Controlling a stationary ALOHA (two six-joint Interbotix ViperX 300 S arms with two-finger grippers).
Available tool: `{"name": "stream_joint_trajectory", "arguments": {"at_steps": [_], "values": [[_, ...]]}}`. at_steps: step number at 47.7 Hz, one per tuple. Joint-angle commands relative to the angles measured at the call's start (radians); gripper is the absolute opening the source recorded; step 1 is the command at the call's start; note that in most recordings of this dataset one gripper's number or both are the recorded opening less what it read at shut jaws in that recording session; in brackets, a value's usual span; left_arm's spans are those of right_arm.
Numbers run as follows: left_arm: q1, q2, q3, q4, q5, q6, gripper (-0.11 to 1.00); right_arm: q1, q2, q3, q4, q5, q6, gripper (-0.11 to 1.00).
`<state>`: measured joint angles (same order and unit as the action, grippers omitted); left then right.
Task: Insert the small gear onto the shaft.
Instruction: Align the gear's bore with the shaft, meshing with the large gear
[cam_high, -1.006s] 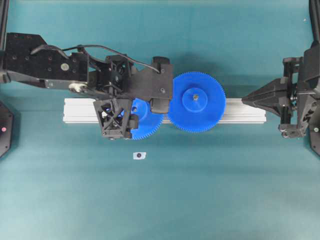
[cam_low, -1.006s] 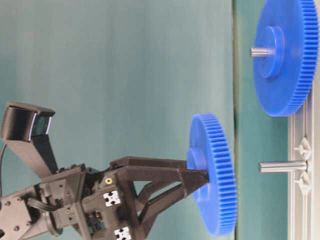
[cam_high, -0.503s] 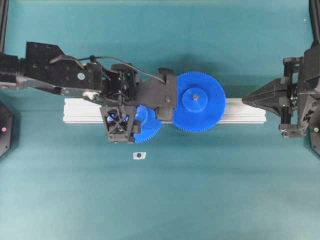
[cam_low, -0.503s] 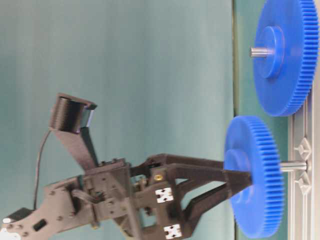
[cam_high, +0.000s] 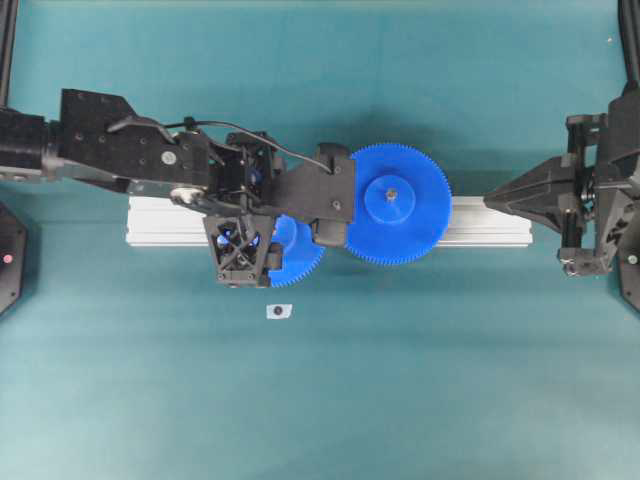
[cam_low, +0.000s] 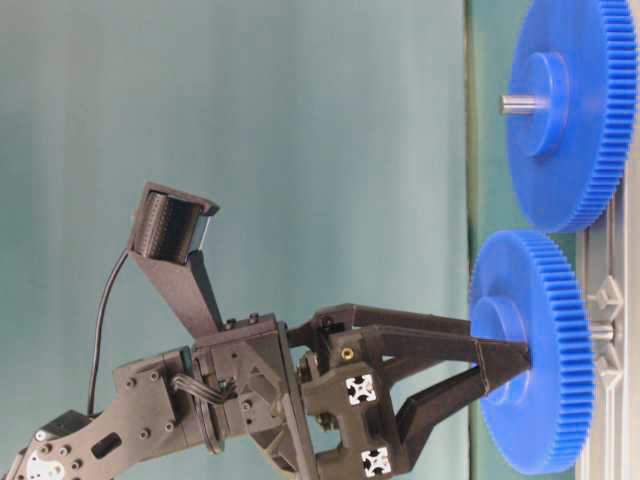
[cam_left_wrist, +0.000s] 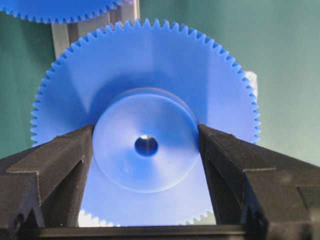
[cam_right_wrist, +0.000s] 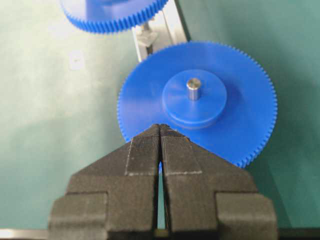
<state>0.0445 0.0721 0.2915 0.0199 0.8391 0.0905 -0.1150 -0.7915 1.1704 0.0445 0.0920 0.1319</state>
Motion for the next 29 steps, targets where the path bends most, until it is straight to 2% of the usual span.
{"name": "stream_joint_trajectory", "arguments": {"at_steps": [1,15,29], "values": [[0.009,-0.018,-0.014,0.003,-0.006,0.003,0.7,-0.002,0.002,-0.011,0.0,-0.006,0.011,0.0],[0.038,-0.009,-0.028,0.003,-0.015,0.051,0.7,-0.003,0.0,-0.006,-0.002,-0.011,0.011,0.0],[0.06,-0.008,-0.015,0.003,0.012,0.057,0.7,-0.003,0.0,-0.005,-0.002,-0.011,0.011,0.0]]}}
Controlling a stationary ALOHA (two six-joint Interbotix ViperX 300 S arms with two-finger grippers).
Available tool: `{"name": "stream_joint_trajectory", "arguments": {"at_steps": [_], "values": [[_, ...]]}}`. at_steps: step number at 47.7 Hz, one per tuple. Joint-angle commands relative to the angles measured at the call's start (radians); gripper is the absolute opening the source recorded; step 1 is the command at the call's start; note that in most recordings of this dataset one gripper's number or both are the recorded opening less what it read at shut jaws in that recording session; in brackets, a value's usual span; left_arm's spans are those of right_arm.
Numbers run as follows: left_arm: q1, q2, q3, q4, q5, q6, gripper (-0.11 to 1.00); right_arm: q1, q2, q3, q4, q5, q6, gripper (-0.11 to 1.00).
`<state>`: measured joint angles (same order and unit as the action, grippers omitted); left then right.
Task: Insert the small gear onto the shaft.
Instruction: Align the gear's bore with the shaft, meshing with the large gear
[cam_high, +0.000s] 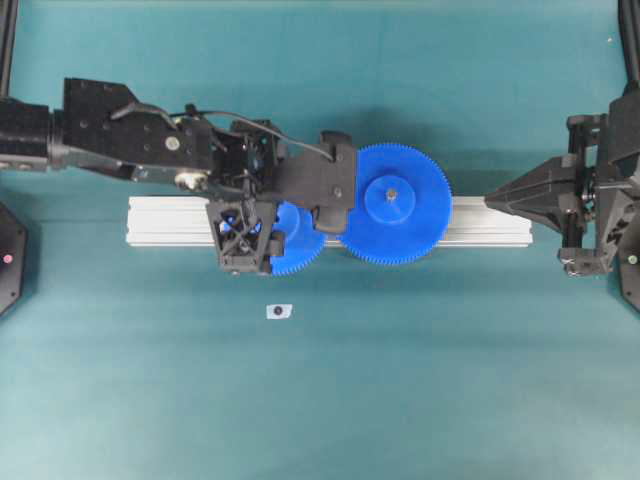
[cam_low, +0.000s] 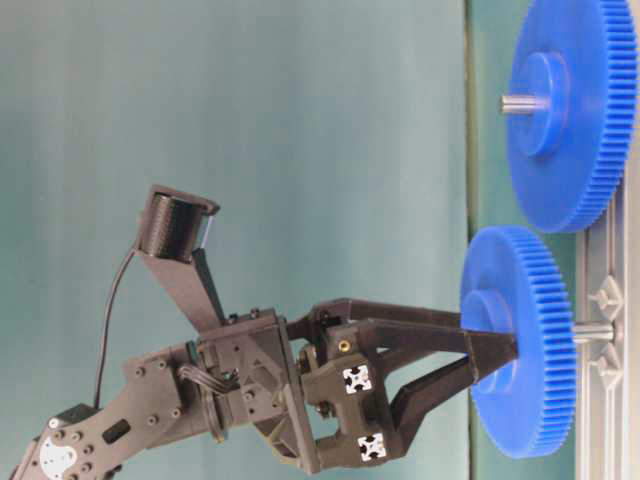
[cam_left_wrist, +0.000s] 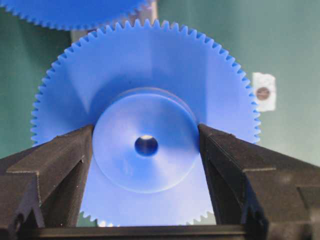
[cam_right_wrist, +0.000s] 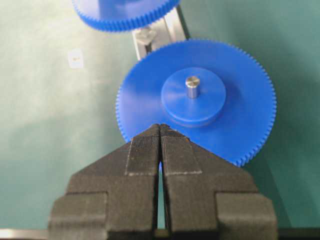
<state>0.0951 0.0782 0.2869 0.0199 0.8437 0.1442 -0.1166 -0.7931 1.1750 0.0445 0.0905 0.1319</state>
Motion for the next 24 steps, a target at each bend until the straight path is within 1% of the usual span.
{"name": "stream_joint_trajectory", "arguments": {"at_steps": [1,16,24], "values": [[0.011,-0.015,-0.011,0.003,0.008,0.003,0.7,-0.002,0.002,-0.009,-0.002,-0.009,0.012,0.0],[0.017,-0.015,0.008,0.003,0.003,0.003,0.7,-0.002,0.002,-0.008,-0.002,-0.009,0.011,0.0],[0.017,-0.011,-0.018,0.003,-0.003,0.006,0.7,-0.002,0.003,-0.003,-0.003,-0.012,0.011,0.0]]}}
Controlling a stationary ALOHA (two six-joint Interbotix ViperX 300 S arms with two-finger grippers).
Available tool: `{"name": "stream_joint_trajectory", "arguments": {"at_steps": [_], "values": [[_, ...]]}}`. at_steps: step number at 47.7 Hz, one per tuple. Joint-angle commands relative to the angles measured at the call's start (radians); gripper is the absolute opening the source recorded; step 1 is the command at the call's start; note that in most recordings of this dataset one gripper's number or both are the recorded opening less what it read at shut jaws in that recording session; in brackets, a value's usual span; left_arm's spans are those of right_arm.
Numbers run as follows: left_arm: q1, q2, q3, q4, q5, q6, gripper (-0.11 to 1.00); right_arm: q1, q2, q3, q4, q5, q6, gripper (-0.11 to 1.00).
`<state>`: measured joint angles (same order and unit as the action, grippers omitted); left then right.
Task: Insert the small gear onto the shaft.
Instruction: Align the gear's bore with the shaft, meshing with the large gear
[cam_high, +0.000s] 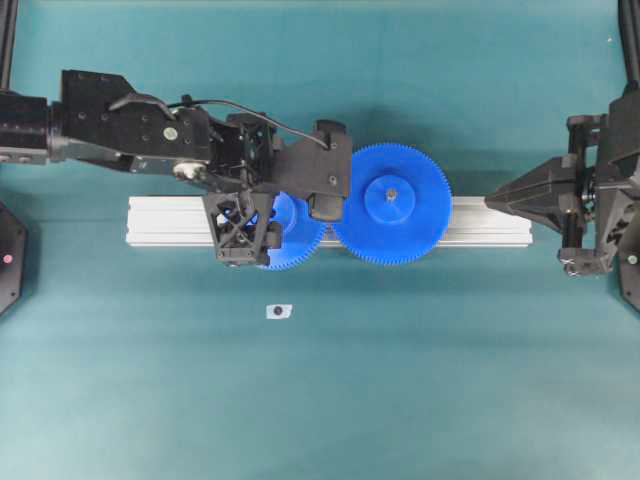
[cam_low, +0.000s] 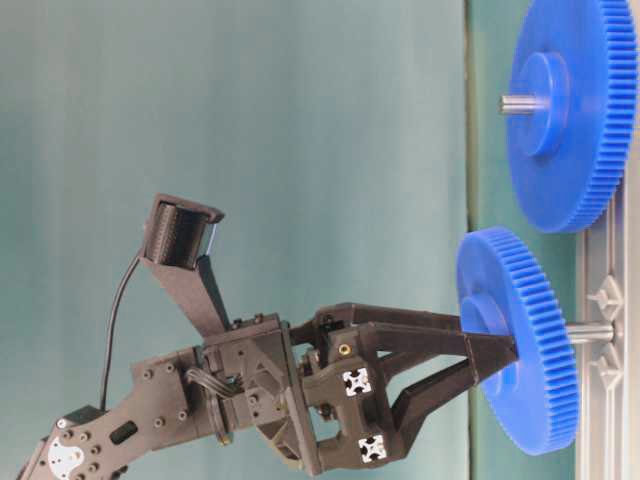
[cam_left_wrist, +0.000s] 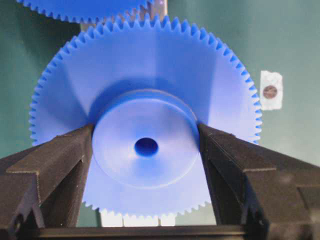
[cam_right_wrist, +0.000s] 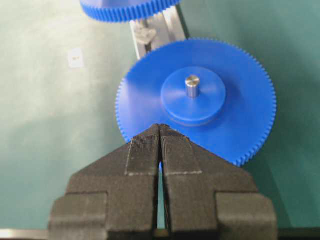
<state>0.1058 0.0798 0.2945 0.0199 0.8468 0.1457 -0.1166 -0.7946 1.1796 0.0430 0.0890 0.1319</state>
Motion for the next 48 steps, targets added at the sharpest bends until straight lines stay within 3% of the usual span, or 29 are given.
{"name": "stream_joint_trajectory", "arguments": {"at_steps": [1,12,29,48], "values": [[0.006,-0.011,-0.032,0.003,-0.005,0.008,0.7,-0.003,0.003,-0.009,0.0,-0.009,0.011,0.0],[0.008,0.028,-0.074,0.003,0.044,0.051,0.7,-0.003,0.003,-0.008,0.0,-0.012,0.011,0.0],[0.006,0.028,-0.091,0.003,0.101,0.049,0.7,-0.003,-0.015,-0.003,0.0,-0.011,0.011,0.0],[0.006,0.015,-0.101,0.003,0.011,0.048,0.7,-0.012,-0.031,-0.003,0.0,-0.002,0.011,0.0]]}}
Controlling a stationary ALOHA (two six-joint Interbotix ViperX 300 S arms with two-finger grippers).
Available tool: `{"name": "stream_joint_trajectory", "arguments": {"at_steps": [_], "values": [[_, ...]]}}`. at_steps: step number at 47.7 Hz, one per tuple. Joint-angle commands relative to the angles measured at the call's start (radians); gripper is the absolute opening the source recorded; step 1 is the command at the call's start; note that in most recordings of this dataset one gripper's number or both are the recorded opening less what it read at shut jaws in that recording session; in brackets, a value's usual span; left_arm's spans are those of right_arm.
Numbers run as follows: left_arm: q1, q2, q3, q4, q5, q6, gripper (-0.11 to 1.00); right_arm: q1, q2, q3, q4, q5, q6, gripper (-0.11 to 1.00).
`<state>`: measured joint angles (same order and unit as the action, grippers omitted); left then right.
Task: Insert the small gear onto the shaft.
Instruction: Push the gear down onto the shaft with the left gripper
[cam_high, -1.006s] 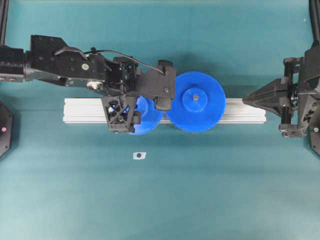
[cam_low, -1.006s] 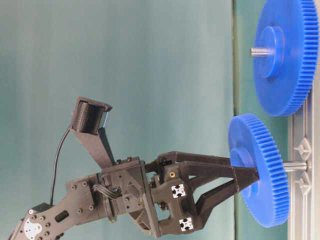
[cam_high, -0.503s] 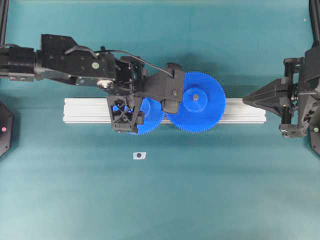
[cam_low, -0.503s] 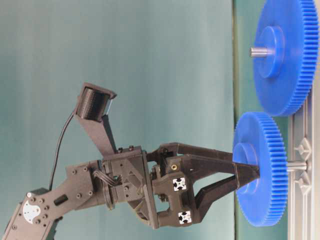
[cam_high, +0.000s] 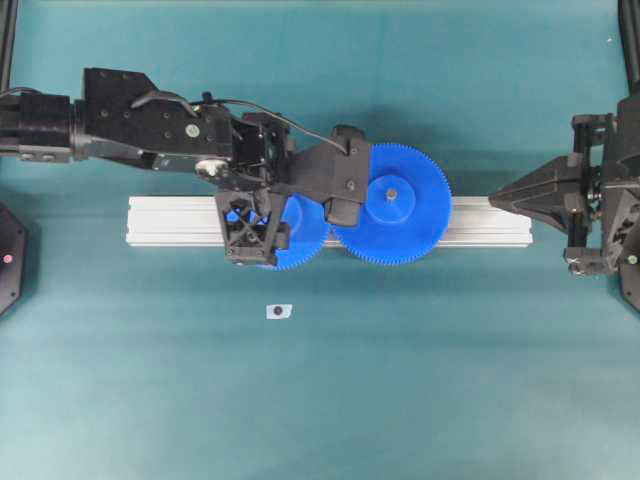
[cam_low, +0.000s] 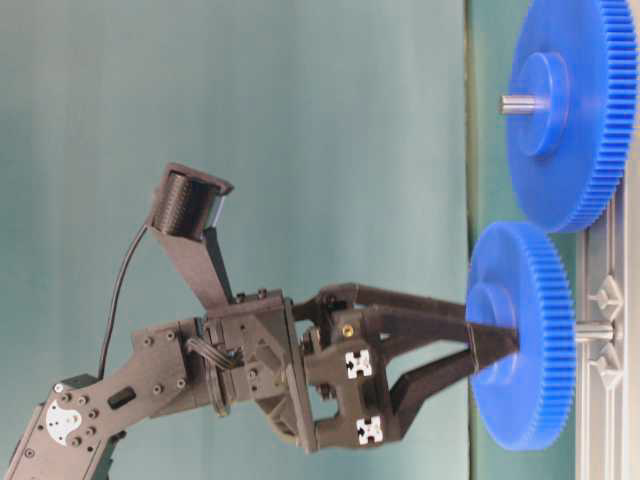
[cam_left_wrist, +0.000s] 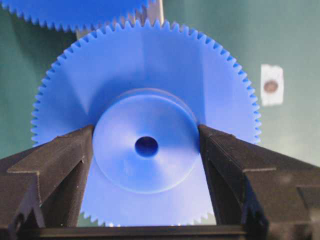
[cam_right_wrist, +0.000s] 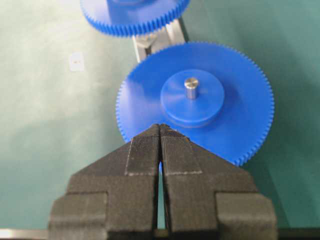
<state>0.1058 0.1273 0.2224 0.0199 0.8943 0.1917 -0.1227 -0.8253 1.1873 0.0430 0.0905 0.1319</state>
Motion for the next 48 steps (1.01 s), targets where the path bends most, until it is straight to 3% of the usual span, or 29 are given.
{"name": "stream_joint_trajectory", "arguments": {"at_steps": [1,34,40,48], "values": [[0.006,-0.034,-0.029,0.003,-0.044,0.002,0.7,-0.006,-0.002,-0.009,-0.002,-0.003,0.011,0.0],[0.006,-0.051,0.011,0.003,-0.078,-0.032,0.7,-0.008,-0.006,-0.009,0.0,-0.003,0.012,0.0],[0.008,-0.051,0.012,0.003,-0.078,-0.034,0.86,-0.008,-0.006,-0.011,0.0,-0.003,0.012,0.0],[0.008,-0.061,0.014,0.003,-0.078,-0.035,0.83,-0.009,-0.008,-0.009,0.0,-0.002,0.012,0.0]]}}
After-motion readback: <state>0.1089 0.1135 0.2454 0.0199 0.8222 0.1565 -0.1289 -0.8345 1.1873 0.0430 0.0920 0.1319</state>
